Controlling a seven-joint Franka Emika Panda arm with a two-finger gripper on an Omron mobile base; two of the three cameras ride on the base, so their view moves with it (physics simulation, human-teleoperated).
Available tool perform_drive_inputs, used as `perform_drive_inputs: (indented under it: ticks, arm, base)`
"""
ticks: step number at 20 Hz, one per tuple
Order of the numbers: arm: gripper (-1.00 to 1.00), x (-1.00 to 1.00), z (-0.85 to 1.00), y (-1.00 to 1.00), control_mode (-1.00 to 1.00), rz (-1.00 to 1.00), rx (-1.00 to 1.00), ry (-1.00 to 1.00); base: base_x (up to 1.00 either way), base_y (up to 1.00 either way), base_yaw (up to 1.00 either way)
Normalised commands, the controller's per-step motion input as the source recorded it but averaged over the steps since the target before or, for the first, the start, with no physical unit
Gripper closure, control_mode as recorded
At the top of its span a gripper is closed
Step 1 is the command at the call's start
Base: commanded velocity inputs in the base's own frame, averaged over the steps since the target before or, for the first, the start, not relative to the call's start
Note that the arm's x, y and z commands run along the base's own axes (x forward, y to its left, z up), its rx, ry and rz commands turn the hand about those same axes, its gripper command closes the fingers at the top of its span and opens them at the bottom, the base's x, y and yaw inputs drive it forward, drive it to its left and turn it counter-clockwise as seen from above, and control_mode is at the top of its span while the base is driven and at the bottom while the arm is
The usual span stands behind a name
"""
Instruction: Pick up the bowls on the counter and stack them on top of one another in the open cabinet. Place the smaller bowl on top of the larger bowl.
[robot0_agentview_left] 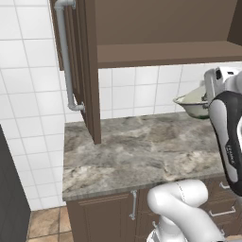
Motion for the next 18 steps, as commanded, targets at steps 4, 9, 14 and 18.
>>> perform_drive_inputs:
  ticks: [4, 9, 14, 18]
  arm:
    - [1.00, -0.34, 0.08, 0.00, -1.00, 0.08, 0.05, -0.19]
    - [1.00, -0.16, 0.20, 0.00, -1.00, 0.06, 0.08, -0.22]
    - [1.00, -0.01, 0.46, 0.00, -1.00, 0.05, 0.10, -0.16]
    - [1.00, 0.00, 0.59, 0.00, -1.00, 0.05, 0.10, -0.11]
  base:
    - [0.00, 0.00, 0.00]
    - [0.00, 0.00, 0.00]
    - [0.00, 0.00, 0.00]
    - [0.00, 0.00, 0.00]
